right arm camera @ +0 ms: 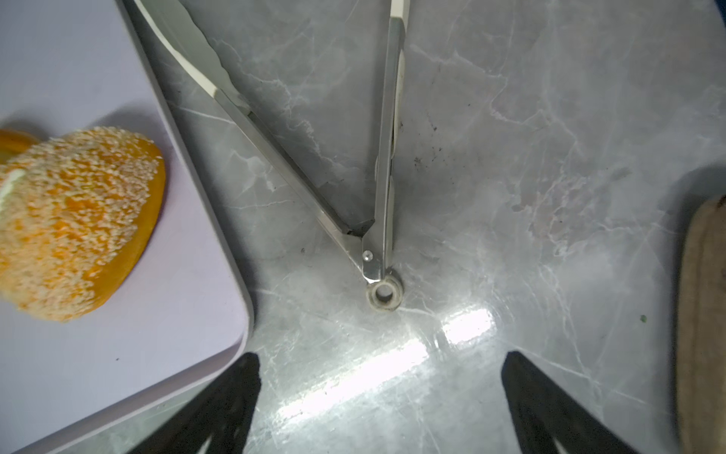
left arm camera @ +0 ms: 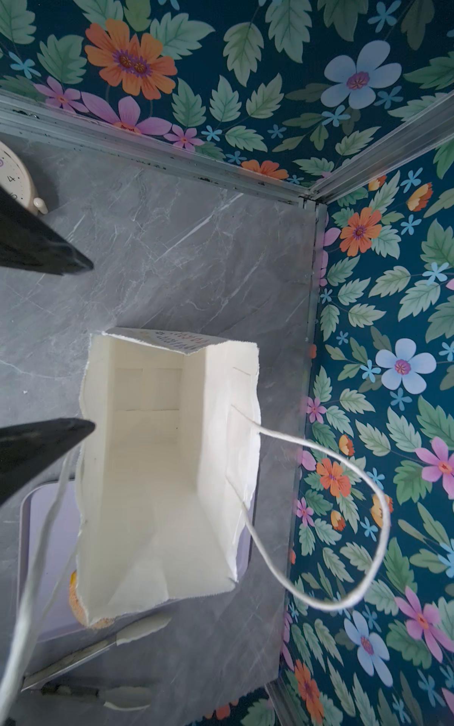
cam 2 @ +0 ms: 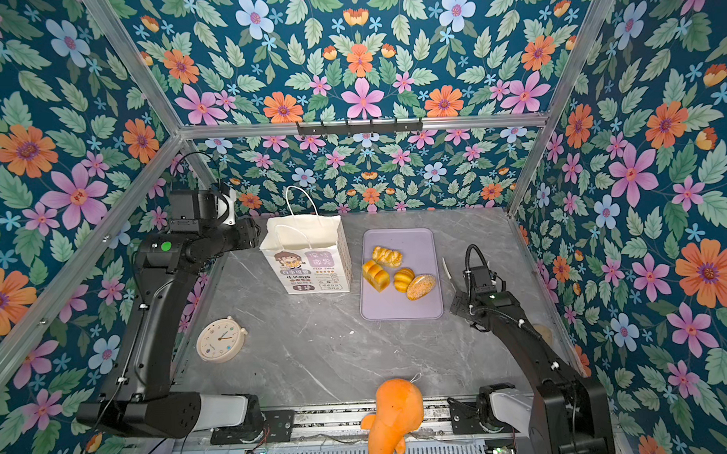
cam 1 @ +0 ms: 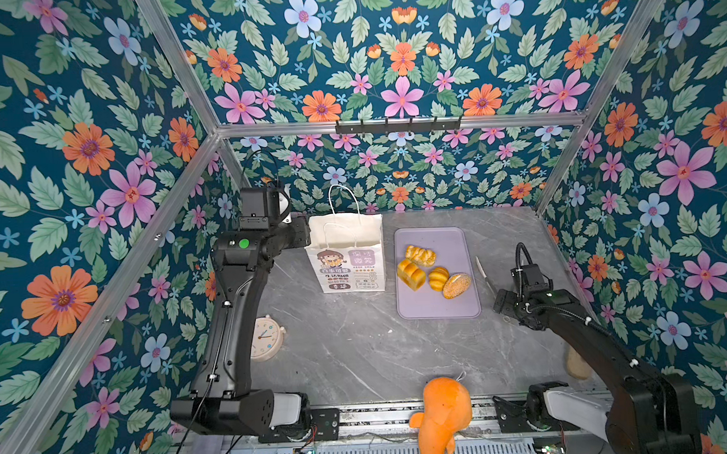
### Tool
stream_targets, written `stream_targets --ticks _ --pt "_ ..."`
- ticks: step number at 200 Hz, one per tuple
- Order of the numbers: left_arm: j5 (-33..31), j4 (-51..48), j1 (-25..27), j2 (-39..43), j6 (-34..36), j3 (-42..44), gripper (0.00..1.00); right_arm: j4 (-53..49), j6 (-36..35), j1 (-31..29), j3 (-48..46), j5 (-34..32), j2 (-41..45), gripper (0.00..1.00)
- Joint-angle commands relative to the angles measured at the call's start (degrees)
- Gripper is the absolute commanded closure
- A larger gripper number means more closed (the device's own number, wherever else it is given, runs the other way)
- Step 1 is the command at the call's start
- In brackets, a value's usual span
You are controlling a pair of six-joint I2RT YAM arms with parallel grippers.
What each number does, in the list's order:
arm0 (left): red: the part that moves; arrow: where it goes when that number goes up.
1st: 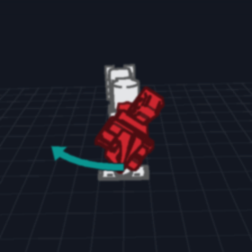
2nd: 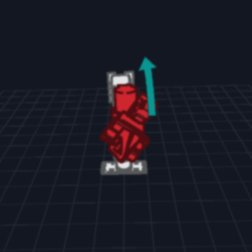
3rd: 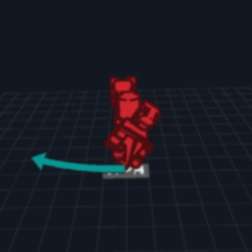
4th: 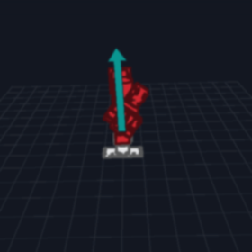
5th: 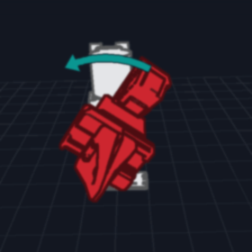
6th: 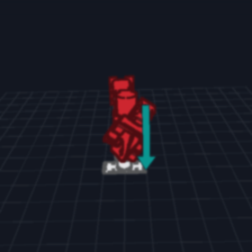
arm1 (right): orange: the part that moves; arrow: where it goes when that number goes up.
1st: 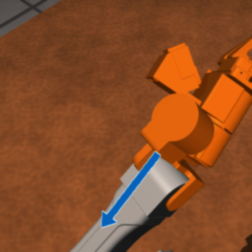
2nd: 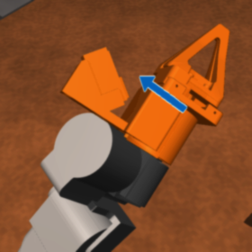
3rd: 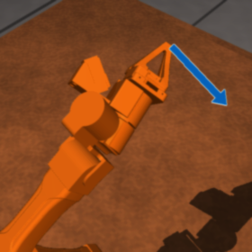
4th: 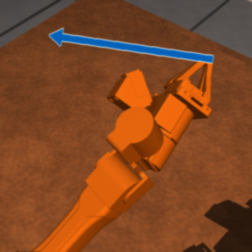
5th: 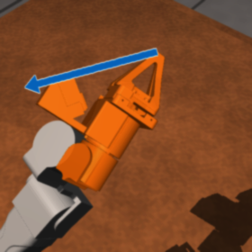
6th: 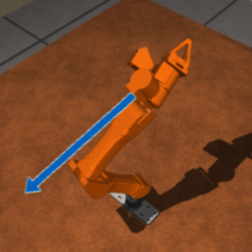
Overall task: Place the fake bread into the paper bag
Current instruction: 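Lower right gripper over the silver tongs beside the lilac tray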
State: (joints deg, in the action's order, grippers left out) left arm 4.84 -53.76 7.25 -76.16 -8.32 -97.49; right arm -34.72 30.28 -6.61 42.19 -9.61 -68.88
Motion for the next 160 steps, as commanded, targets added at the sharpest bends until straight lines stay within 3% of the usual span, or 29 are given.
stream_targets --ticks 1,37,79,160 --pt "3.06 3.23 -0.04 2.5 -1.48 2.11 0.4 3.24 1.12 0.05 1.51 -0.22 -4.27 0.01" --pt "6.72 3.61 -0.04 4.37 -1.48 3.01 0.4 8.04 0.63 0.58 2.96 0.48 -11.79 0.01" --pt "7.89 3.84 -0.04 5.49 -0.99 3.1 0.4 9.36 6.45 1.15 6.28 0.27 -19.66 0.01" --pt "9.65 4.2 -0.04 6.81 0.07 3.92 0.4 18.61 9.67 1.18 6.59 0.61 -22.62 0.05"
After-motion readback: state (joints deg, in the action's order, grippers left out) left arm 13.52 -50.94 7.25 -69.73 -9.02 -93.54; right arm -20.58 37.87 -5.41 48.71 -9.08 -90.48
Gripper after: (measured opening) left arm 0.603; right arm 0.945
